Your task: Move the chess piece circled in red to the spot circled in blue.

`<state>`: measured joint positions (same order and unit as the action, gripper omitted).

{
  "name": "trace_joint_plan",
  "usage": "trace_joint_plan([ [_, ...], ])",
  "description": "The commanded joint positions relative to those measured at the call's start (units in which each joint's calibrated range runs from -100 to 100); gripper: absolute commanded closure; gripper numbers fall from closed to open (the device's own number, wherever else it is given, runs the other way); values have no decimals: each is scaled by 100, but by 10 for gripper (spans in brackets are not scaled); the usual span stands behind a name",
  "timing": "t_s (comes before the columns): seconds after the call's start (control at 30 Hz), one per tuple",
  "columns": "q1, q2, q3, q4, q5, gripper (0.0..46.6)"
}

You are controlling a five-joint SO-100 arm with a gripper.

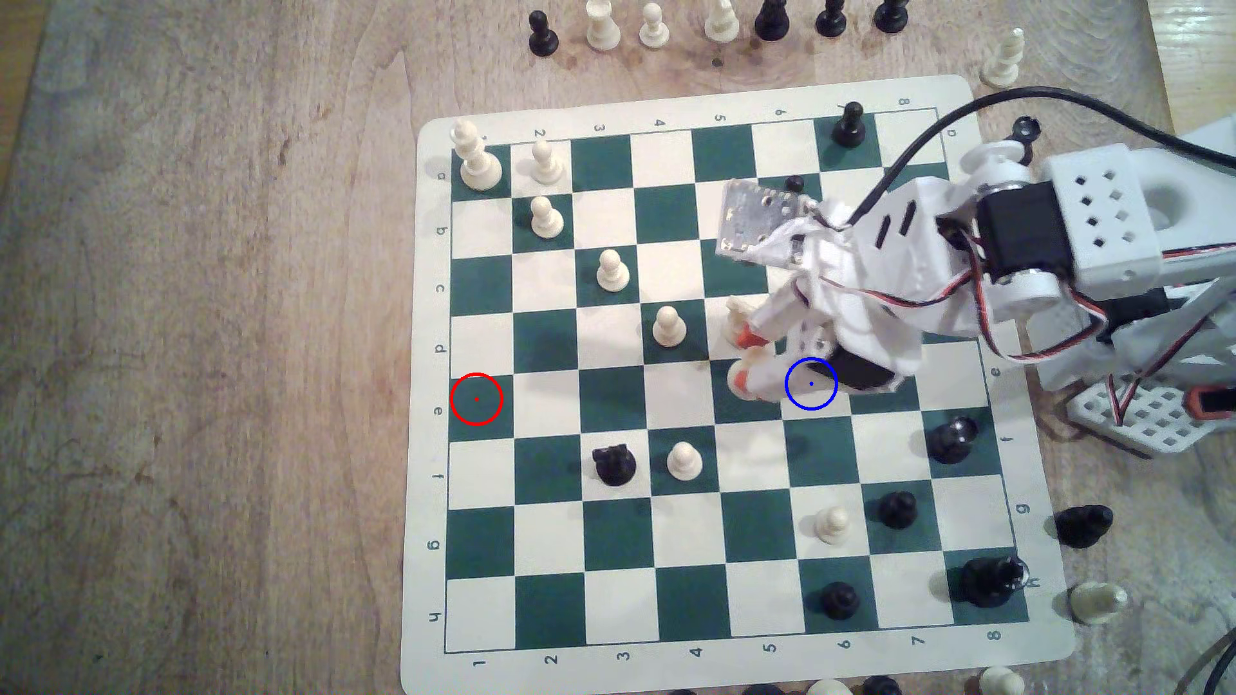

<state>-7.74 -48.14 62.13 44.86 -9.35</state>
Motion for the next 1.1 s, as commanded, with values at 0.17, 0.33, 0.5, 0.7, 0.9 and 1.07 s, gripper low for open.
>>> trace_joint_plan([
  [0.17, 66, -1103, 659, 2, -10, 464],
  [0.33, 98, -1502, 1203, -6, 15, 464],
  [0.5, 113, -1740, 1566, -63, 15, 464],
  [0.7, 106, -1978, 1910, -55, 15, 464],
  [0.9, -4, -2054, 2164, -88, -10, 464],
  [1.07, -43, -2029, 2345, -203, 15, 464],
])
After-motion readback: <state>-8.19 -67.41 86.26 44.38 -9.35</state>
